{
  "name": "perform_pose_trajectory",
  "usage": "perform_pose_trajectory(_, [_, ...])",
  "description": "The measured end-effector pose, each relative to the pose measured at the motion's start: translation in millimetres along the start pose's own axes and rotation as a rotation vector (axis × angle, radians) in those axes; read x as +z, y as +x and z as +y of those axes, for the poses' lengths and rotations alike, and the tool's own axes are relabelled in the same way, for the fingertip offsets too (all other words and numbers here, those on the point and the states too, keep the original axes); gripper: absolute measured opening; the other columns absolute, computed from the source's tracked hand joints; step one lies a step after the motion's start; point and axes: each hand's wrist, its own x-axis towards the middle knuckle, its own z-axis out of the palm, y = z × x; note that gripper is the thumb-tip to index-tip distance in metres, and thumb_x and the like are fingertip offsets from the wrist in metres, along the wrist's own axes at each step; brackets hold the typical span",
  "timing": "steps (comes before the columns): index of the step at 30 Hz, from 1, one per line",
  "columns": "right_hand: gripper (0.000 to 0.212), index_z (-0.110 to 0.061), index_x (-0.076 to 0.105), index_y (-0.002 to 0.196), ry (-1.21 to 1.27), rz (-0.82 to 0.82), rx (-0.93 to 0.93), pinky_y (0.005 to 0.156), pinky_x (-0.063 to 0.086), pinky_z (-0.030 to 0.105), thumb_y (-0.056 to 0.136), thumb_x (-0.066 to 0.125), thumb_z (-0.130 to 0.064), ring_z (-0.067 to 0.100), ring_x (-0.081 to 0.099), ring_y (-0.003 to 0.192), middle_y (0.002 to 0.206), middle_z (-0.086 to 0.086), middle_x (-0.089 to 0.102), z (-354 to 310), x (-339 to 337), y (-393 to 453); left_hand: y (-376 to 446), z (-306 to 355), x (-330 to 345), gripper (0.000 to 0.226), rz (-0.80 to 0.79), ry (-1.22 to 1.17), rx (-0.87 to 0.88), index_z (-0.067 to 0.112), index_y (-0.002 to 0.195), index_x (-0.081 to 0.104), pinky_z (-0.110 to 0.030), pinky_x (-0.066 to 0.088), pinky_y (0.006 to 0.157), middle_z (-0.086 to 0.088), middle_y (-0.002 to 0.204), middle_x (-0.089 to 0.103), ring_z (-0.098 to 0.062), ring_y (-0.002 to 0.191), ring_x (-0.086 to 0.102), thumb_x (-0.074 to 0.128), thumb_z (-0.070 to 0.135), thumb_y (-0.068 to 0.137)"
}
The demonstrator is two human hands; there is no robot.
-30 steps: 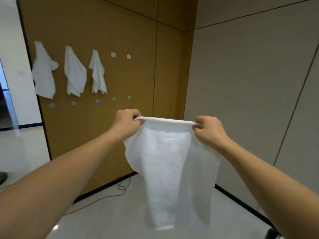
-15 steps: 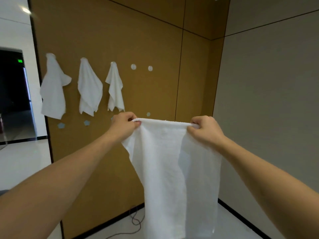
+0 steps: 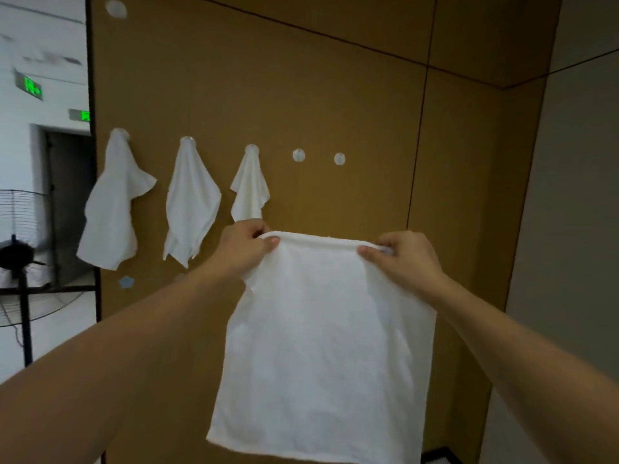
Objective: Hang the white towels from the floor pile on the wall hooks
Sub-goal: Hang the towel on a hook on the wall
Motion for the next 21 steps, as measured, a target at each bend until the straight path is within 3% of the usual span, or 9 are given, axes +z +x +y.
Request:
perform_pose_trajectory(4, [0.046,-0.02,0.076,0.103,0.034,0.015,-0.05,0.079,0.054,0.037,0.086,0.06,-0.059,0.013,0.062,0.088,0.1,-0.006,0.074,38,25,70,58,-4,25,0.013,0.09,0.081,0.049,0.022,0.085,0.066,-0.028,0.047,0.067,0.004,0.083,0.064,-0.011,0.079,0.058,0.06,0.031,0.092])
perform_pose_trajectory(7, [0.046,-0.024,0.074,0.109,0.035,0.004,-0.071,0.078,0.05,0.032,0.087,0.058,-0.06,0.016,0.063,0.097,0.106,-0.007,0.073,61,49,115,98,-16,42,0.013,0.108,0.123,0.066,0.022,0.084,0.062,-0.024,0.041,0.061,0.004,0.079,0.061,-0.01,0.075,0.056,0.058,0.028,0.094])
perform_pose_trajectory(11, [0.037,-0.022,0.074,0.11,0.131,-0.004,-0.096,0.088,0.05,0.032,0.089,0.061,-0.051,0.018,0.064,0.104,0.106,-0.004,0.073,83,88,174,154,-39,62,0.013,0.134,0.163,0.084,0.027,0.084,0.058,-0.022,0.038,0.062,0.007,0.08,0.059,-0.008,0.077,0.055,0.055,0.028,0.097])
perform_pose_trajectory(16, [0.03,-0.019,0.073,0.11,0.106,0.097,-0.235,0.08,0.038,0.021,0.093,0.061,-0.041,0.019,0.066,0.097,0.103,-0.001,0.074,102,142,248,227,-76,78,0.01,0.195,0.24,0.218,0.034,0.098,0.049,-0.021,0.041,0.062,0.008,0.087,0.061,-0.009,0.078,0.058,0.053,0.024,0.097])
perform_pose_trajectory(18, [0.026,-0.019,0.071,0.114,0.083,0.225,-0.358,0.077,0.045,0.023,0.093,0.064,-0.032,0.022,0.068,0.084,0.095,0.002,0.074,106,164,277,262,-93,80,0.019,0.213,0.308,0.343,0.036,0.099,0.047,-0.02,0.043,0.066,0.009,0.091,0.062,-0.01,0.078,0.057,0.051,0.018,0.099])
perform_pose_trajectory(21, [0.022,-0.012,0.072,0.109,-0.096,0.411,-0.686,0.052,0.046,0.024,0.087,0.068,-0.01,0.022,0.058,0.052,0.065,0.004,0.064,112,191,334,323,-115,76,0.038,0.258,0.351,0.547,0.035,0.104,0.062,-0.022,0.046,0.077,0.011,0.101,0.063,-0.011,0.09,0.057,0.048,0.0,0.095])
